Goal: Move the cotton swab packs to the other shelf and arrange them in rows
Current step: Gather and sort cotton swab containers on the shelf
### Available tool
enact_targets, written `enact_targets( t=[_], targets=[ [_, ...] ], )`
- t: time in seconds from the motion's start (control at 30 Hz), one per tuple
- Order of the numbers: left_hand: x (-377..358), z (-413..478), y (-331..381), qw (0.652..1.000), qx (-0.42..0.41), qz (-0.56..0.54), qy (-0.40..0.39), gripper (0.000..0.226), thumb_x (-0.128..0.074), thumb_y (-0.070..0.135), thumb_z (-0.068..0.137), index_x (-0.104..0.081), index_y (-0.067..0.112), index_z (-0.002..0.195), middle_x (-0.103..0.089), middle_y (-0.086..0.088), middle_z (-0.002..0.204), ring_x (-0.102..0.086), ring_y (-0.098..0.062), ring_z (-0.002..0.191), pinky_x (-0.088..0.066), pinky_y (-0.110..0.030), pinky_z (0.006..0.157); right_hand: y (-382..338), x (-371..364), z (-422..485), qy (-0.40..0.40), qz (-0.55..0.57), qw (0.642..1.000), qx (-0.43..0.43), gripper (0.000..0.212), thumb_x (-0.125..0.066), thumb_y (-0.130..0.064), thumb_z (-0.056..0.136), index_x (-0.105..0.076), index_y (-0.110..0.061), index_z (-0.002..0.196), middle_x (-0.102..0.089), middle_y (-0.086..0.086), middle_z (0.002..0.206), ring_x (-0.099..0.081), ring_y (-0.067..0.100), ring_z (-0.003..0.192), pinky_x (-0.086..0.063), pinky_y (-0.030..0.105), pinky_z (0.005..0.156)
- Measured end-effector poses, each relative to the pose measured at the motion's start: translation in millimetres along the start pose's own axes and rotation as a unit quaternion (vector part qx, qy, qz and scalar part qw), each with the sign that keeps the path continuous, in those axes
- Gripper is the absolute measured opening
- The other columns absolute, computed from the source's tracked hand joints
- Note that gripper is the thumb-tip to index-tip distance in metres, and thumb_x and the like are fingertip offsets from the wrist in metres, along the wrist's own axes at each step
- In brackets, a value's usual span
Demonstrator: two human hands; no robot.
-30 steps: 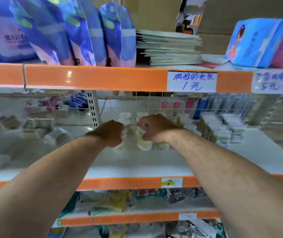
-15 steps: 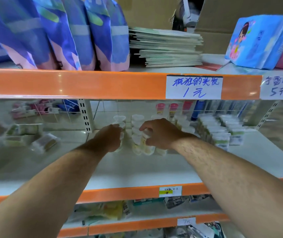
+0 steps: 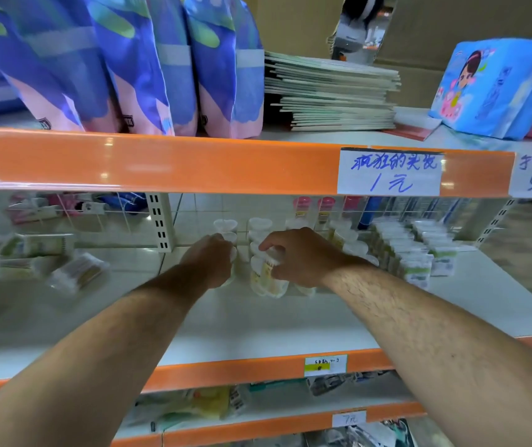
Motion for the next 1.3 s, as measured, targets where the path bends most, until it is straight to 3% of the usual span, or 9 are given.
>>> enact_targets(
  t=[0.2, 0.7, 1.0, 1.17, 1.3],
  targets=[
    [-1.4, 2.6, -2.0, 1.000, -0.016, 0.002, 0.023, 0.011, -0.058, 0.019, 0.090, -0.067, 0.013, 0.088, -0.050, 0.000, 0.080, -0.050, -0.015, 0.074, -0.039, -0.024, 0.057, 0.0, -1.1, 2.8, 0.002, 0.004, 1.000, -0.005, 0.050, -0.074, -0.020, 0.081, -0.059, -0.030, 0.128, -0.059, 0.000, 0.132, -0.057, 0.017, 0.115, -0.048, 0.028, 0.092],
    [-1.2, 0.8, -0.7, 0.999, -0.033, -0.009, 0.021, 0.014, -0.060, 0.020, 0.093, -0.066, 0.011, 0.100, -0.060, -0.006, 0.098, -0.051, -0.018, 0.091, -0.049, -0.029, 0.071, -1.3, -6.3, 10.1, 0.008, 0.003, 1.000, 0.000, 0.051, -0.074, -0.020, 0.079, -0.060, -0.030, 0.127, -0.061, 0.002, 0.130, -0.060, 0.017, 0.112, -0.051, 0.029, 0.091],
    [2.3, -2.4, 0.4, 1.000, -0.019, -0.011, 0.008, 0.026, -0.065, 0.021, 0.092, -0.064, 0.008, 0.115, -0.062, -0.009, 0.106, -0.054, -0.021, 0.098, -0.045, -0.029, 0.073, -3.3, -7.9, 8.9, 0.010, -0.002, 1.000, 0.002, 0.051, -0.075, -0.021, 0.079, -0.060, -0.031, 0.127, -0.062, 0.001, 0.130, -0.060, 0.018, 0.113, -0.052, 0.032, 0.092],
    [9.2, -8.5, -1.8, 0.999, 0.010, -0.042, -0.002, 0.043, -0.060, 0.031, 0.091, -0.055, 0.009, 0.129, -0.058, -0.008, 0.122, -0.050, -0.023, 0.115, -0.048, -0.034, 0.086, -8.4, -13.4, 11.3, 0.006, -0.009, 1.000, 0.007, 0.054, -0.075, -0.020, 0.078, -0.058, -0.030, 0.129, -0.062, -0.001, 0.128, -0.060, 0.016, 0.111, -0.050, 0.026, 0.087],
    [23.4, -22.5, -18.3, 0.997, 0.029, -0.064, -0.017, 0.059, -0.051, 0.029, 0.089, -0.044, 0.011, 0.144, -0.047, -0.006, 0.146, -0.039, -0.024, 0.136, -0.044, -0.043, 0.105, -23.8, -21.6, 21.2, 0.011, -0.008, 1.000, 0.018, 0.053, -0.076, -0.021, 0.077, -0.056, -0.021, 0.127, -0.062, -0.004, 0.107, -0.060, 0.015, 0.094, -0.051, 0.029, 0.078]
  ],
)
Point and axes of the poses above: each hand's wrist, its own z-axis towards the middle knuckle, its own x-axis out of the back of the hand, y = z × x, the point moved 6 cm from there along z, towards the middle knuckle
